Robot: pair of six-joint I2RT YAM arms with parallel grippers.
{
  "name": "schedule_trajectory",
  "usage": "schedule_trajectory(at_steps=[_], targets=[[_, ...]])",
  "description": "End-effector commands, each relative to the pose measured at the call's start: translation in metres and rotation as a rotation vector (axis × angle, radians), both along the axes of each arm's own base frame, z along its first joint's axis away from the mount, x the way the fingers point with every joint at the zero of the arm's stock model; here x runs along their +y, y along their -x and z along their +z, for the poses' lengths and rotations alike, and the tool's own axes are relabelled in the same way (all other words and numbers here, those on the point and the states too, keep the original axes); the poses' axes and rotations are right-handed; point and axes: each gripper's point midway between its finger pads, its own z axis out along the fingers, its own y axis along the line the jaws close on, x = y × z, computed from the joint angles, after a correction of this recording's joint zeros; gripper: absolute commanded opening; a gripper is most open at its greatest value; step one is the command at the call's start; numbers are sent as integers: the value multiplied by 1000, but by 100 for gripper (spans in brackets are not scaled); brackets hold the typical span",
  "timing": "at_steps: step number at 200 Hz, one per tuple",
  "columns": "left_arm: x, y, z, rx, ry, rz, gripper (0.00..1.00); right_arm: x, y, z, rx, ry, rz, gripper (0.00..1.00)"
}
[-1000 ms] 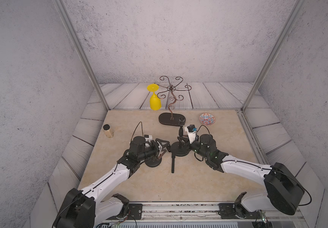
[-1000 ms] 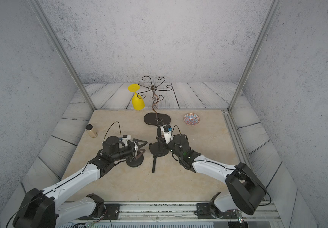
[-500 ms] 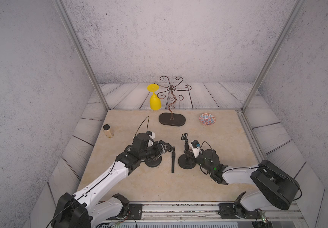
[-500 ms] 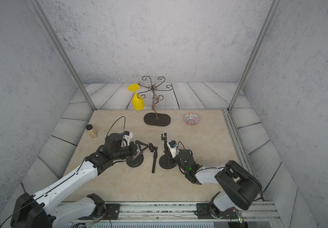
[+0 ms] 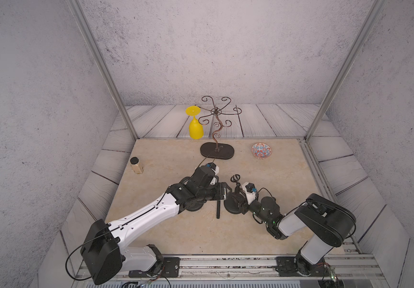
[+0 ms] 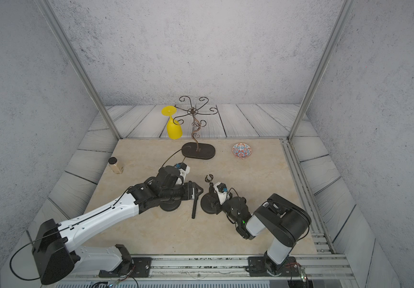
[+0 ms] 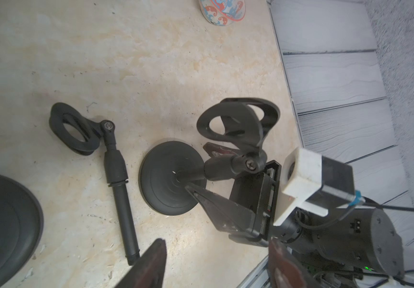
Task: Assemble a microphone stand
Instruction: Place the microphone stand at the center of the board.
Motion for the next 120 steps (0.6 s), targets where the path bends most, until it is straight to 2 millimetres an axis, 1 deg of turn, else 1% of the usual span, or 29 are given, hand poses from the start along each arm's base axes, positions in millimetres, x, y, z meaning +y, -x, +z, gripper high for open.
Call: schedule_trajectory(at_steps=[1,42,76,104,120], targets=[[-7,-8,4,-84,-78,-31,67,-7,5,4,10,-7,-10,62],[-28,-14,0,-142,-183,-96,67,-17,22,-6,127,-11,-5,65],[-39,-24,-7,-165,-251,-114,65,-22,34,-14,243,1,-8,65],[-48,-32,-13,-172,-288,-134,61,-30,40,-13,314,21,-39,65],[-52,-38,-16,-186,-307,-136,55,-35,43,-9,332,15,-48,66]])
